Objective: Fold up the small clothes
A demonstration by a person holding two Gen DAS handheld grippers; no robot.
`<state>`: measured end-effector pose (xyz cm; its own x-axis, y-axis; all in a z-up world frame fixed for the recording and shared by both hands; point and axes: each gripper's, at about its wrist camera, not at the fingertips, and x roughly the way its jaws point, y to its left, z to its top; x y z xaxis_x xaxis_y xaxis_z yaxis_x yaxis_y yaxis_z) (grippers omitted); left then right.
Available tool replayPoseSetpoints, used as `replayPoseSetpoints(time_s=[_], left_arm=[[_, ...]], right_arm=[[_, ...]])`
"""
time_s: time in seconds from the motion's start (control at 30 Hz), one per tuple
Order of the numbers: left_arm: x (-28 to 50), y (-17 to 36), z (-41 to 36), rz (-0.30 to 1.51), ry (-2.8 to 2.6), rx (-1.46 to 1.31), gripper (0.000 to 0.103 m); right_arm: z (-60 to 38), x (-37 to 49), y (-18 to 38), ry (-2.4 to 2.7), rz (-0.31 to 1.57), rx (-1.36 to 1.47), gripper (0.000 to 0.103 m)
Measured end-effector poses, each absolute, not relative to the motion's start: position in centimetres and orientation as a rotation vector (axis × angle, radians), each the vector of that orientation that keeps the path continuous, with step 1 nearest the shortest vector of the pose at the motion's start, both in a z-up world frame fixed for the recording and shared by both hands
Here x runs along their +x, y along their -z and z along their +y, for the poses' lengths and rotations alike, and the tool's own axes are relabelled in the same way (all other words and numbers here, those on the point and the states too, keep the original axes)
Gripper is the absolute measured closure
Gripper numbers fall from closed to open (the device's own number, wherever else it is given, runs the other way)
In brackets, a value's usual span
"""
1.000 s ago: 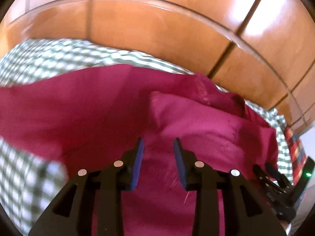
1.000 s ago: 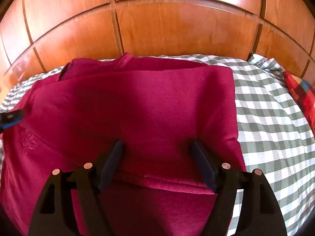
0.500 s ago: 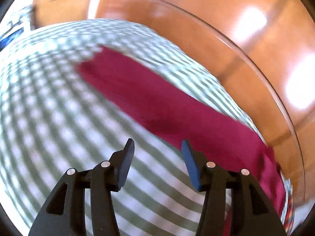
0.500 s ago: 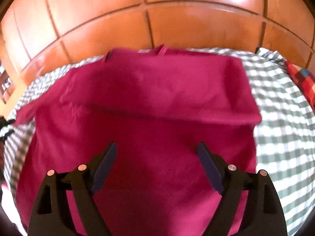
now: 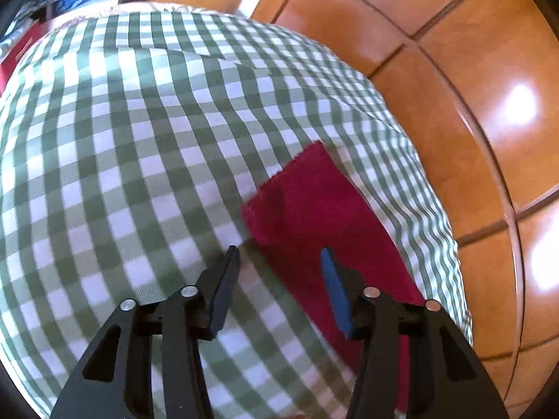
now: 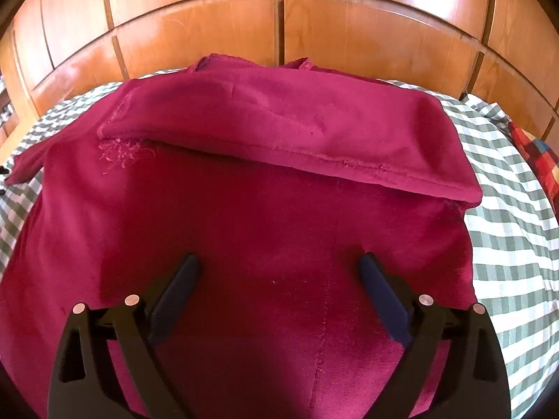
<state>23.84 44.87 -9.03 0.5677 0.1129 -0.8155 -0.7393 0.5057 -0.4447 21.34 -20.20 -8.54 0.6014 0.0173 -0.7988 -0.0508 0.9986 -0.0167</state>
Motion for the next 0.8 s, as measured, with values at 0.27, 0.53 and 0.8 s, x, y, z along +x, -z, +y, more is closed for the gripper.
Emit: replayPoseSetpoints(time_s=[0.27,0.53,0.8], left_arm=[[26.3,7.4,43.7,0.821,-0.569,-0.765,0.098],[26.5,-1.3,31.3,0.654,-0.203,-0.607,0.098],[26.4,-2.2,13.2,0.701,0.144,-0.403,0.098]], right_arm=[[-20.1,21.4,8.6,-0.037,0.923,-0.047,0.009],[-20.0,21.5,8.6,-0.037,0.921,-0.041,0.009],[-20.2,21.4,8.6,-0.046,0.914,-0.022,0.009]])
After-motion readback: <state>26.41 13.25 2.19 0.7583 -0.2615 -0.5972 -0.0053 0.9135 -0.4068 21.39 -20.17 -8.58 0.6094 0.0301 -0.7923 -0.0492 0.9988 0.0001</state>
